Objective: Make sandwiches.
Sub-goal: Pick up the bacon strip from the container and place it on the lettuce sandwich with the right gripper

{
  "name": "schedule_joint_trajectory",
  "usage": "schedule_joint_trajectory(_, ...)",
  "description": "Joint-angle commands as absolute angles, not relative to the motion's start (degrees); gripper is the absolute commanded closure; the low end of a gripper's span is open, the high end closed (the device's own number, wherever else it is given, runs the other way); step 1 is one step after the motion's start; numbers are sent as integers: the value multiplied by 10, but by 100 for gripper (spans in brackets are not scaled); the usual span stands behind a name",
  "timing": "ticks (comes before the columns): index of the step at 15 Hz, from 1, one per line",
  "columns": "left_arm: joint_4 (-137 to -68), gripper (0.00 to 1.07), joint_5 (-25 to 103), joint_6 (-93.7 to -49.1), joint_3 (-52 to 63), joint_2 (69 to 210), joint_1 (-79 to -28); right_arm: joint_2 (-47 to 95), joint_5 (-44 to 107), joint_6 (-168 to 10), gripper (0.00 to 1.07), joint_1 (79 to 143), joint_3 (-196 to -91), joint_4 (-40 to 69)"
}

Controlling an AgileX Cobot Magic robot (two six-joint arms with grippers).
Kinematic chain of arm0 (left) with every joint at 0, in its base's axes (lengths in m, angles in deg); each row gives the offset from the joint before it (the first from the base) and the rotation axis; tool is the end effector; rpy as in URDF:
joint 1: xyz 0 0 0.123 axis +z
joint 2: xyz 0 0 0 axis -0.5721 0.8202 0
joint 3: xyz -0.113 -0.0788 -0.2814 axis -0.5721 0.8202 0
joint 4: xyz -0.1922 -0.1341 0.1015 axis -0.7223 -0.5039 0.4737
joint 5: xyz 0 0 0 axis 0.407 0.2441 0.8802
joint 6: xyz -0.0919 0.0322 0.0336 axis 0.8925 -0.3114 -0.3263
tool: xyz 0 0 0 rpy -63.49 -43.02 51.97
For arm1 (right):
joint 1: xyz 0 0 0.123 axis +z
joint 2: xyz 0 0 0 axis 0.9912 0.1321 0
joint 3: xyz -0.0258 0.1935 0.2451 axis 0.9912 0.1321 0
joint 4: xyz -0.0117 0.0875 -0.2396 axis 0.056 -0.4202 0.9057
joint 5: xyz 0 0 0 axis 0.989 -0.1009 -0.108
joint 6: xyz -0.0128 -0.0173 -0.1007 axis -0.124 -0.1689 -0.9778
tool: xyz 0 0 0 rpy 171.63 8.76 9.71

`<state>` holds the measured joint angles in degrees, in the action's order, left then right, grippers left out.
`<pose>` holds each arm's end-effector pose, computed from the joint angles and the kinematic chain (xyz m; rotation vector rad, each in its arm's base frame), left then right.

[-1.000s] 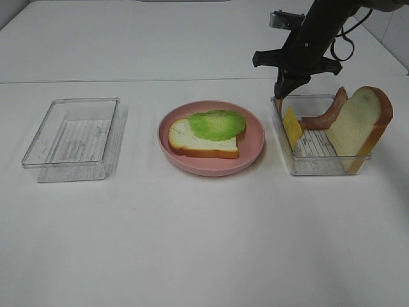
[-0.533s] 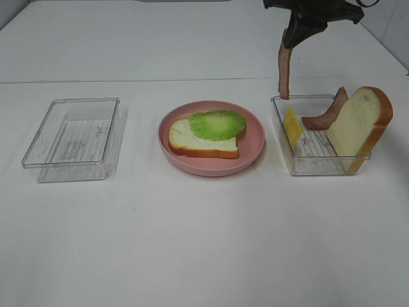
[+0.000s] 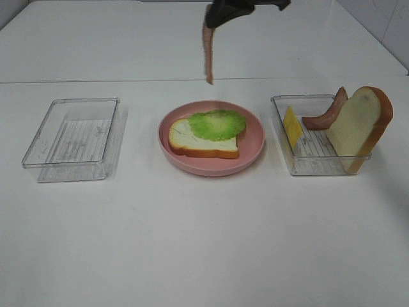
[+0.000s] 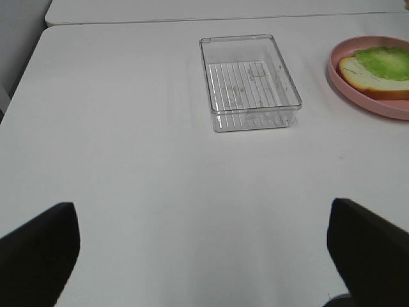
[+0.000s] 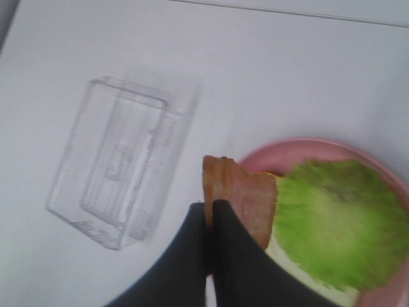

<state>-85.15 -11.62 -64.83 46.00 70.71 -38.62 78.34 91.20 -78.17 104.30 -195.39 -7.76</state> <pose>-0.0228 0.0062 0.2776 0.0137 2.0347 -0.0089 0.4644 0.2219 0.3167 -0.4204 2.4912 0.6281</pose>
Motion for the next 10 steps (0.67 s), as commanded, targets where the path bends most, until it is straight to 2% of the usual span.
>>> schedule_joint_trajectory(1,-852,9,-113,-649,461,695,-389,789,867,-802,107,1085,-1952,-129)
schedule_joint_trajectory(4,-852,9,-113,-649,461,695,-389,830,854,-802,107,1120,-1952,-150)
schedule_joint_trajectory(10,-851,9,-113,-649,461,695,-389,888,856,-802,107,1119,-1952,-162)
